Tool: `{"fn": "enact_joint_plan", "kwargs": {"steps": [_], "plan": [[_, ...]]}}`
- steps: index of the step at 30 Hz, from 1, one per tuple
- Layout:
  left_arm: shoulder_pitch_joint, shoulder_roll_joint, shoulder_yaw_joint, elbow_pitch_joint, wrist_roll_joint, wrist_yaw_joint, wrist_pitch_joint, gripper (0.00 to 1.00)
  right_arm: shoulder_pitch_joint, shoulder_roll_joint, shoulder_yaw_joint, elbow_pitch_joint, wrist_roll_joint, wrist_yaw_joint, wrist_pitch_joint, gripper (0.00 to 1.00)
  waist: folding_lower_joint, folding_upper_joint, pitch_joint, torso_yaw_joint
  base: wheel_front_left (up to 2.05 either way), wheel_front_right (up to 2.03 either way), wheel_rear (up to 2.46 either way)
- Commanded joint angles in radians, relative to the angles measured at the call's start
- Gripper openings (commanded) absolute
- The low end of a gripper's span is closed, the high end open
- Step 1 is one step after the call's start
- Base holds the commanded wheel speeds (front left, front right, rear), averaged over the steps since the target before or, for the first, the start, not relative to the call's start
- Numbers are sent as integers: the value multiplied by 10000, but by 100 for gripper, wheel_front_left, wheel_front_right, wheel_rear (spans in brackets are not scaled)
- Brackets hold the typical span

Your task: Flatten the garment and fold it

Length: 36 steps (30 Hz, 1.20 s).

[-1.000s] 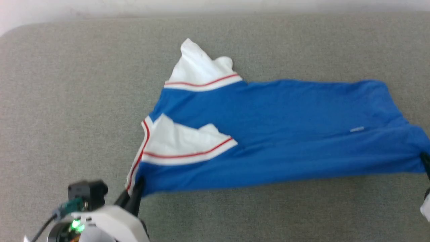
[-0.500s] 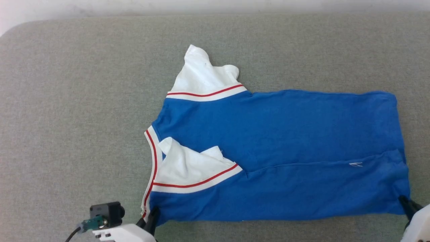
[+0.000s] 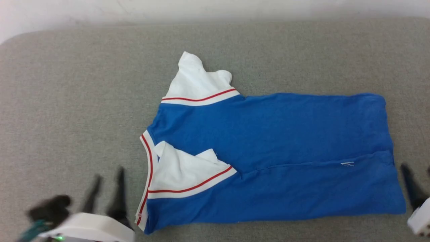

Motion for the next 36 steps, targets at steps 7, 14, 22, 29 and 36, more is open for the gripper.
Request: {"fn": "enact_joint_plan", "kwargs": {"steps": [7, 14, 22, 29, 36], "plan": [[-1472, 1113, 704, -2334, 2151, 575, -1062, 100, -1177, -346, 423, -1540, -488, -19, -2138, 100, 1, 0, 1406, -302, 0, 0, 0], [-5948, 2098, -524, -1551, 3806, -81, 1159, 100, -2234, -731, 1280, -1789, -710, -19, -3170, 100, 1, 0, 2779, -381, 0, 0, 0], [-10264, 2309, -2014, 700, 3489, -2244, 4884, 100, -2723, -1054, 1769, -1536, -597, -19, -3309, 100, 1, 0, 4000, -664, 0, 0, 0], [-11908, 1896, -2524, 2166, 3020, -2930, 6549, 100, -3020, -1104, 1903, -1392, -480, -19, -3407, 100, 1, 0, 4634, -986, 0, 0, 0], [-12335, 2011, -2536, 3031, 2877, -2964, 7226, 100, -3218, -1073, 2032, -1121, -386, -19, -3485, 100, 1, 0, 5037, -1387, 0, 0, 0]]}}
